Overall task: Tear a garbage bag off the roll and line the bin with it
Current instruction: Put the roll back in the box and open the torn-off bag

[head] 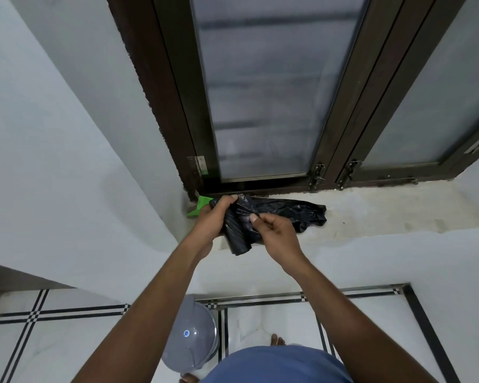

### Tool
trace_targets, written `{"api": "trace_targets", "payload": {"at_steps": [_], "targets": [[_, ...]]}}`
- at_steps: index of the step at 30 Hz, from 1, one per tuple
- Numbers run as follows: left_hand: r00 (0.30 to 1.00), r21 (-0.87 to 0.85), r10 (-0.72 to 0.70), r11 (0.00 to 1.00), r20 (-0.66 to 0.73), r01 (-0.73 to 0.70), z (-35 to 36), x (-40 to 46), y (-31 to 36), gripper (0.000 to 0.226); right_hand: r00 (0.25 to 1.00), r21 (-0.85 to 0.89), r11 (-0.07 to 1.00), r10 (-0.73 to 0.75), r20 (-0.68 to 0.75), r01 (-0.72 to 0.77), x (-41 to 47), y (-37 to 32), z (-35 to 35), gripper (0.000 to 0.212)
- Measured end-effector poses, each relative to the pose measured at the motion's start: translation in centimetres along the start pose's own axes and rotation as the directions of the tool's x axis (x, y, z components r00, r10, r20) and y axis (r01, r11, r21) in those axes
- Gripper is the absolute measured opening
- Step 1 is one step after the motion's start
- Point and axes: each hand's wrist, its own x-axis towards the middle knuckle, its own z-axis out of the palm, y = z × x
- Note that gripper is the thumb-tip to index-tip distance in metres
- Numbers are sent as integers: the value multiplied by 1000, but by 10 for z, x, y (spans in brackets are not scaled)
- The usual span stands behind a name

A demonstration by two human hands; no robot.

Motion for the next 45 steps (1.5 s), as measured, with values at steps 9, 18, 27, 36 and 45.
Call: {"api": "trace_targets", "payload": {"at_steps": [9,18,27,36,45], "targets": [[994,251,107,963,0,-103,-33,-7,-4,36,997,-62,996,-60,-38,58,-18,-8,17,40],[979,296,118,953,-164,-65,-36,-18,-13,62,945,-425,852,-325,29,306,-47,-21,48,14],[993,95,-115,989,-19,117,-52,-30,6,62,914,-629,676,-375,156,385,-59,-14,54,55],[962,44,-97,995,255,88,-70,-41,14,37,912,-395,822,-369,177,409,-50,-9,14,42],[963,20,-44,999,265,40,-65,-43,14,48,885,-458,758,-418,206,465,-43,-7,-5,38]]}}
